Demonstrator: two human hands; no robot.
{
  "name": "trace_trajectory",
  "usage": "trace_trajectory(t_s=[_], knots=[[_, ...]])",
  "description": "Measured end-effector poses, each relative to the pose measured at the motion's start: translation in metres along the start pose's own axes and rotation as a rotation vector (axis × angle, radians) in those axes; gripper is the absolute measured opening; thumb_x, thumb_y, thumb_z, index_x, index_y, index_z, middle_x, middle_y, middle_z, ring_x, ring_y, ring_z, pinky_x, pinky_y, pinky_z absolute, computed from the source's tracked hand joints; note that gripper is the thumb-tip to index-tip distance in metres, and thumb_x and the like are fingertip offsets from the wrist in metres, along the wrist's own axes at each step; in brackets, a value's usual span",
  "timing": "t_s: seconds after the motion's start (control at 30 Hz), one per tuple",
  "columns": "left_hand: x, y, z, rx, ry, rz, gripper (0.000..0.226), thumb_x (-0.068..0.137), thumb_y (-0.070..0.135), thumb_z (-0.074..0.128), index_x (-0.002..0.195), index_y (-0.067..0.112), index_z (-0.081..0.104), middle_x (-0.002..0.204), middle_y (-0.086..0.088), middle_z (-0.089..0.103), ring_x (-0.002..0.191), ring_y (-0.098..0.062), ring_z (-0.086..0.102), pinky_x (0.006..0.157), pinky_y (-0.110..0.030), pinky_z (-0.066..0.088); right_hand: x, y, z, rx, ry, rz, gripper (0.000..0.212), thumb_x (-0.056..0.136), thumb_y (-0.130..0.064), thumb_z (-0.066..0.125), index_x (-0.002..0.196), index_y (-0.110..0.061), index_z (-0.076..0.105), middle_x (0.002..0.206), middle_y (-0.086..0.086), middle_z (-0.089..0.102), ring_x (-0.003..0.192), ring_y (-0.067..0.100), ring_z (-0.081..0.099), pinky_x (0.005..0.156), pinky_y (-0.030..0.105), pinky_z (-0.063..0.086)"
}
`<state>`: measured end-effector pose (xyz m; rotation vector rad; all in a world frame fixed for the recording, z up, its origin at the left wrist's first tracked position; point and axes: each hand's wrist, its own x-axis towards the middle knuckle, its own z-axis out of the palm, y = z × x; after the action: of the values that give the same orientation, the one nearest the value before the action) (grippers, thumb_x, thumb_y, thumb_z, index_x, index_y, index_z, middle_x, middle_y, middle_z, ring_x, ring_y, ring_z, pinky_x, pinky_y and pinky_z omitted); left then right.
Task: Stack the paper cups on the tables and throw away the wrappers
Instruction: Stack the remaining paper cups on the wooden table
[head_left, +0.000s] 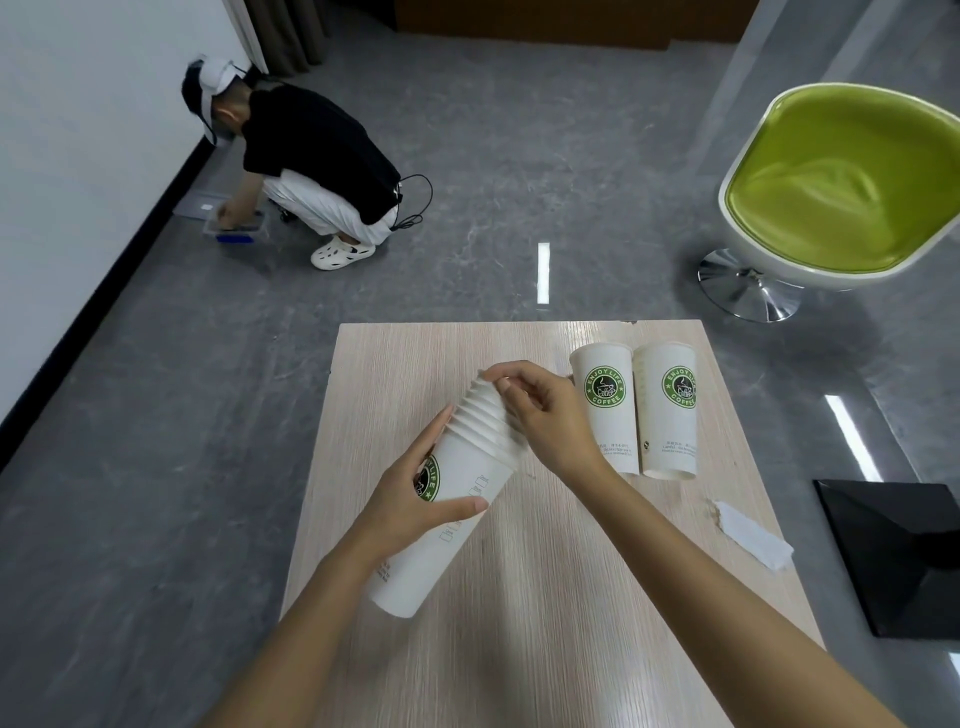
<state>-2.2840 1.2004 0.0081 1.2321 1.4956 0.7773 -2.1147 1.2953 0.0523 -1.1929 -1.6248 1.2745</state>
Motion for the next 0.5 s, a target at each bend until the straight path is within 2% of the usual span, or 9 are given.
trace_trajectory(t_s=[0.2,0.33,0.4,0.5], knots=[[-0.001,0.0,0.003,-0.002,0.001,0.01,0.104,0.068,0.033,0.088,0.146,0.054,0.022,0.137,0.027,0.047,0.109,0.011,0.056,0.085,-0.022,0.052,-0.005,0.001,0.001,0.006,0.035,0.0,0.026,0.094,-0.012,0.051,0.09,-0.03,0.07,0.095,-0.001,0.072,0.085,0.04,0.061,0.078,0.054,0.05],[-0.001,-0.001,0.006,-0.008,-0.011,-0.004,0.104,0.068,0.034,0.088,0.146,0.055,0.022,0.136,0.028,0.047,0.107,0.012,0.055,0.085,-0.021,0.052,-0.006,0.005,-0.003,-0.007,-0.001,-0.006,0.022,0.094,-0.014,0.051,0.09,-0.029,0.068,0.094,0.01,0.07,0.089,0.043,0.06,0.082,0.057,0.049],[0.0,0.0,0.008,-0.008,-0.011,-0.005,0.104,0.069,0.032,0.087,0.147,0.054,0.022,0.135,0.03,0.045,0.107,0.014,0.054,0.082,-0.019,0.052,-0.005,0.004,-0.006,0.0,-0.017,-0.006,0.019,0.095,-0.014,0.051,0.094,-0.023,0.068,0.095,0.011,0.069,0.091,0.04,0.06,0.084,0.054,0.049],[0.003,0.001,0.009,-0.011,-0.012,-0.007,0.104,0.069,0.032,0.087,0.146,0.056,0.022,0.135,0.03,0.046,0.109,0.011,0.055,0.085,-0.022,0.053,-0.001,0.002,-0.011,0.014,-0.013,-0.01,0.018,0.095,-0.013,0.051,0.097,-0.017,0.069,0.096,0.002,0.07,0.092,0.028,0.063,0.085,0.048,0.05]])
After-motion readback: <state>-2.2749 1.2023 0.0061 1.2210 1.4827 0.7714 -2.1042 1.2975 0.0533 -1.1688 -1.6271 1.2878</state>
